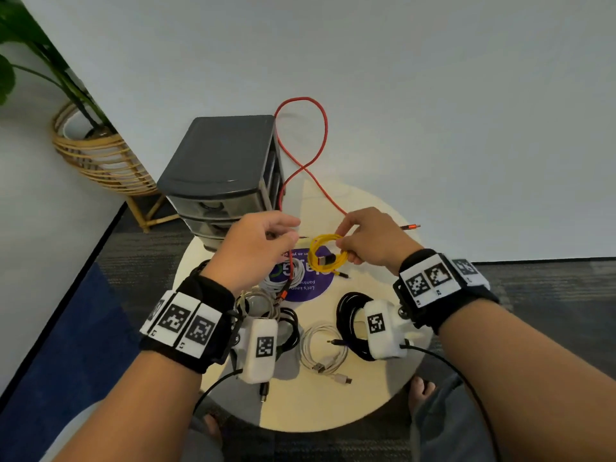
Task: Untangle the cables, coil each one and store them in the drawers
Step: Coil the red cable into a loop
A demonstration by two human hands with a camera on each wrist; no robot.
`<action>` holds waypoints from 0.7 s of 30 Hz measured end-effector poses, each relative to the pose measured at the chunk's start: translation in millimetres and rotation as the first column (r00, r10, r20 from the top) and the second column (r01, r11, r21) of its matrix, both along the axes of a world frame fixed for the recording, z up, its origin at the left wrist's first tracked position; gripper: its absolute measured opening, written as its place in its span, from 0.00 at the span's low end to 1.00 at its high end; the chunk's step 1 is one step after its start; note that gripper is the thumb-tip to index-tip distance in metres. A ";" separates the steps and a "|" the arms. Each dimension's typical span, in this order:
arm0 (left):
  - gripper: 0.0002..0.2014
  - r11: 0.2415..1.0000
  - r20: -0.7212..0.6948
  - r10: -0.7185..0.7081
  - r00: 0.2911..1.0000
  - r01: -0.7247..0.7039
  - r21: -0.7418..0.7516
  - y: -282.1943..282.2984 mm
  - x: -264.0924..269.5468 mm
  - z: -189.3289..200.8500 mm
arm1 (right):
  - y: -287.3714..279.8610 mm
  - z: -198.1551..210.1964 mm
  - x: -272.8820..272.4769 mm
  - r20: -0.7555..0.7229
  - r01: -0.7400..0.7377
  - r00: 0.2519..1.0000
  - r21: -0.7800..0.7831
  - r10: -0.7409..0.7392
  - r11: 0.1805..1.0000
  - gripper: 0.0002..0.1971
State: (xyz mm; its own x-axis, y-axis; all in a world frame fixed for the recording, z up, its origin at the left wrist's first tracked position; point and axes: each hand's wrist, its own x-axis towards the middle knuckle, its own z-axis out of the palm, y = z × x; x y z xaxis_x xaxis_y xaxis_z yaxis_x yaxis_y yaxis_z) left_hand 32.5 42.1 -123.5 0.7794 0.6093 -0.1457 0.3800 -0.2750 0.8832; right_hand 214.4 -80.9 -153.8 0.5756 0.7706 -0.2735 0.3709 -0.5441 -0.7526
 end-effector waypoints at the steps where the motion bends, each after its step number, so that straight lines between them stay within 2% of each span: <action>1: 0.14 1.000 -0.019 -0.010 1.000 0.010 -0.004 -0.4 0.2 -0.6 | 1.6 -4.2 -0.4 0.040 -0.012 0.999 -0.044 0.013 0.999 0.02; 8: 0.12 0.996 -0.105 -0.046 0.993 0.054 0.076 -6.3 -0.9 -3.5 | 3.9 -8.2 -6.5 0.314 -0.029 0.945 -0.208 0.095 0.978 0.10; 10: 0.12 0.995 -0.083 -0.042 0.996 0.049 0.088 -8.2 -0.8 -3.2 | 6.6 -3.1 -8.7 0.403 0.012 0.914 -0.147 0.049 0.989 0.15; 11: 0.11 0.995 -0.070 -0.034 0.997 0.040 0.095 -8.9 -0.2 -3.0 | 10.0 2.3 -10.6 0.405 0.034 0.914 -0.053 -0.010 0.998 0.18; 13: 0.10 0.995 -0.037 -0.009 0.999 0.013 0.100 -9.6 1.6 -2.3 | 23.6 14.8 -11.9 0.305 0.075 0.946 0.137 -0.114 0.988 0.26; 16: 0.10 0.990 0.006 0.012 1.000 -0.012 0.141 -9.1 4.5 2.5 | 50.6 40.4 -8.2 -0.028 0.156 0.988 0.279 -0.155 0.947 0.34; 18: 0.11 0.978 0.016 -0.004 1.000 0.001 0.209 -9.0 5.3 10.4 | 63.6 58.2 -3.3 -0.263 0.206 0.956 0.299 -0.127 0.932 0.30; 19: 0.11 0.968 0.022 -0.017 1.000 0.011 0.249 -9.0 5.4 15.8 | 68.5 66.3 -1.1 -0.301 0.200 0.948 0.305 -0.105 0.931 0.24; 21: 0.13 0.952 0.034 -0.030 0.999 0.019 0.304 -7.1 6.0 27.5 | 75.3 80.1 0.9 -0.228 0.138 0.971 0.309 -0.067 0.941 0.11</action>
